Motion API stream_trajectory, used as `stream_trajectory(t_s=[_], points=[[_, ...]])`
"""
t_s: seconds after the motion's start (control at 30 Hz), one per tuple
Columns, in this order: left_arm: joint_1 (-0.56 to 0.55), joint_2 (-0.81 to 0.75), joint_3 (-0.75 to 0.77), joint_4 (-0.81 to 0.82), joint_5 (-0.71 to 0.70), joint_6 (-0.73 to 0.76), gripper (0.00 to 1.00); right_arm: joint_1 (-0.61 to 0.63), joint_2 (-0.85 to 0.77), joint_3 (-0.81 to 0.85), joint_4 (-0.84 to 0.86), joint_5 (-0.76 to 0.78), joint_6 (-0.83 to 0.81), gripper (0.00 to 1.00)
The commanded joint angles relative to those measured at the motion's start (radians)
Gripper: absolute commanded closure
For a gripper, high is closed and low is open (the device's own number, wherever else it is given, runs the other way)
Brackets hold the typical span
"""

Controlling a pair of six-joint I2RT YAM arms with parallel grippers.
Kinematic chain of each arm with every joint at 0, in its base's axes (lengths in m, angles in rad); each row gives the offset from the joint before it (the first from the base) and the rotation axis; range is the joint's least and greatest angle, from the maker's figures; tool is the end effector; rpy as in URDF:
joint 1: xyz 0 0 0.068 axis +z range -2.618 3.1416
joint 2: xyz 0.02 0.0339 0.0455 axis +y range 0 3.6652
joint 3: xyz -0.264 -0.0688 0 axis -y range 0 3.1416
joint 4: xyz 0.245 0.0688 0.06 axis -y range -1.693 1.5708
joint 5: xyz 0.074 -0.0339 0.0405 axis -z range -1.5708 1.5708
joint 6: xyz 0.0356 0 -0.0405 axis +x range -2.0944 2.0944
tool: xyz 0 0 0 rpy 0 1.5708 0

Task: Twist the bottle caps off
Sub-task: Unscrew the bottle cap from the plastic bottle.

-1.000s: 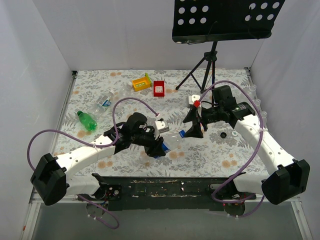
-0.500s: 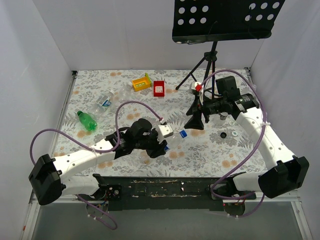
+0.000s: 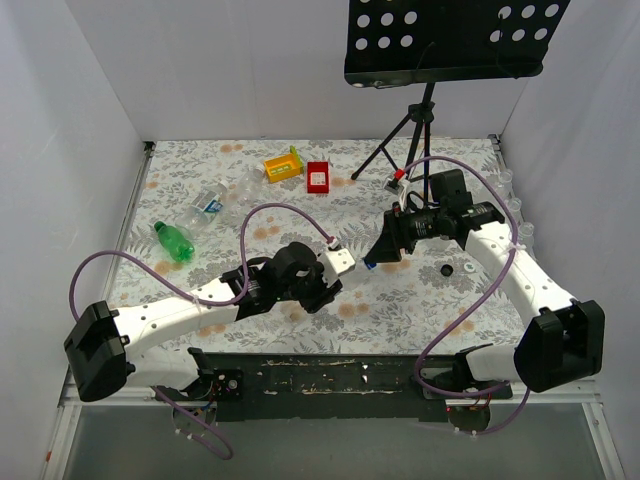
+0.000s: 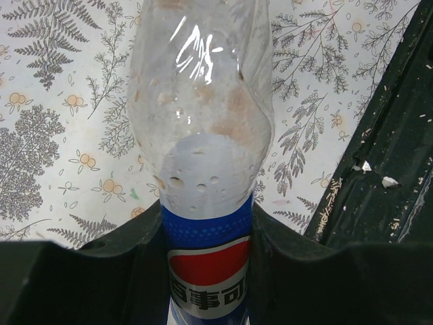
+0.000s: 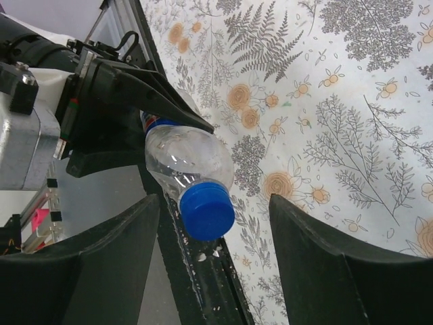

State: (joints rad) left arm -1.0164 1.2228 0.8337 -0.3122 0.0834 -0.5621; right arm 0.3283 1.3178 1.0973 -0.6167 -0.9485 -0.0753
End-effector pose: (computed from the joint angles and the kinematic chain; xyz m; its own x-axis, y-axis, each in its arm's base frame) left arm 0.1360 -0.2252 0.2536 -0.7568 0.2134 -0.6178 0.5642 0.6905 -0.4527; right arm 0.2458 0.1143 0.3037 -0.6482 -0.2671 -0.7130 -0.7538 0.3573 0.5515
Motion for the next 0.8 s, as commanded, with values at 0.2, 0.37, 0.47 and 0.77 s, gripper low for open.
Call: stream_trajectory(t_s=[0.2, 0.37, 0.47, 0.77], points=[[-0.007, -0.006, 0.038, 0.032, -0.040, 0.013, 0.95, -0.002, 0.006, -0.019, 0.072, -0.076, 0.068, 0.39], [-0.008, -0.009, 0.036, 0.030, -0.051, 0.011, 0.95, -0.002, 0.012, -0.020, 0.061, -0.072, 0.045, 0.49], [-0.008, -0.012, 0.035, 0.028, -0.060, 0.010, 0.95, -0.002, 0.015, -0.019, 0.052, -0.081, 0.035, 0.52], [-0.008, -0.026, 0.031, 0.027, -0.070, 0.005, 0.95, -0.002, 0.021, -0.016, 0.046, -0.102, 0.023, 0.55]])
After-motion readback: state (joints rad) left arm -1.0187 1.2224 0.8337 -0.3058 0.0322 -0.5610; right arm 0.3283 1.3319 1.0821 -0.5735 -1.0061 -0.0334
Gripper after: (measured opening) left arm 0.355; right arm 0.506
